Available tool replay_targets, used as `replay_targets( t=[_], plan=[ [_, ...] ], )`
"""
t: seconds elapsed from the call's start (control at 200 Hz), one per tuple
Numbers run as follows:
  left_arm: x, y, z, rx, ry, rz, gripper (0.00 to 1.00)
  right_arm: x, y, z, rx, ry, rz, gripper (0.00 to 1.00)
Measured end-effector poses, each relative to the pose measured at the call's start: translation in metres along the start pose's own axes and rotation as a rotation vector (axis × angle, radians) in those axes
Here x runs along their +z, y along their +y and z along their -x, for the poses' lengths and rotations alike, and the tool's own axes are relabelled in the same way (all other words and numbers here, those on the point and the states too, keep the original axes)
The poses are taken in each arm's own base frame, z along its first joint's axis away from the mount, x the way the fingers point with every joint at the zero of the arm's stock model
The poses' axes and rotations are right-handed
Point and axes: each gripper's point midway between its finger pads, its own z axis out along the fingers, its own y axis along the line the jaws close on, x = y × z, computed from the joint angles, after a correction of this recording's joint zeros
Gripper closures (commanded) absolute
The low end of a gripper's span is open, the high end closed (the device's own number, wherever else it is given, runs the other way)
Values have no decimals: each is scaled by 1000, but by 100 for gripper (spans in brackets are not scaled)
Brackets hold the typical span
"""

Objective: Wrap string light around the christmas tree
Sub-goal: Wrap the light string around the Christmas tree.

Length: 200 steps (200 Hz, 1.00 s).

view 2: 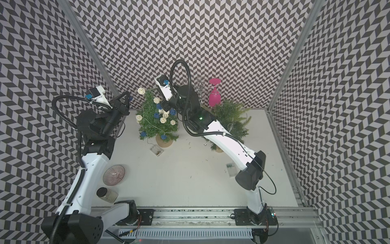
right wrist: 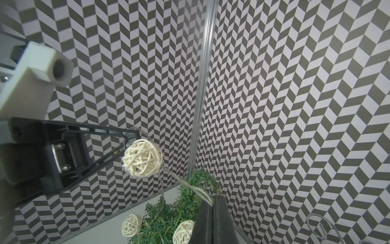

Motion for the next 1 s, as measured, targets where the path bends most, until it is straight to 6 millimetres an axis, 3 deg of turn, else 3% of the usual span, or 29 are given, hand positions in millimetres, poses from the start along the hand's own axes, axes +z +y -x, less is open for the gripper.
replay_targets(
  t=[0.31, 0.496, 0.701, 1.001],
  plan=[
    [18, 18, -15, -11, 13, 6, 100, 10, -8, -1, -116, 6, -97, 100],
    [28, 33, -27, -24, 29, 45, 100, 23, -13, -16, -185, 31, -138, 100],
    [39, 46, -42, -39, 54, 68, 100, 33, -13, -20, -236, 6, -152, 100],
    [49, 48, -54, -44, 65, 71, 99, 45, -22, -20, -253, -57, -179, 100]
  ],
)
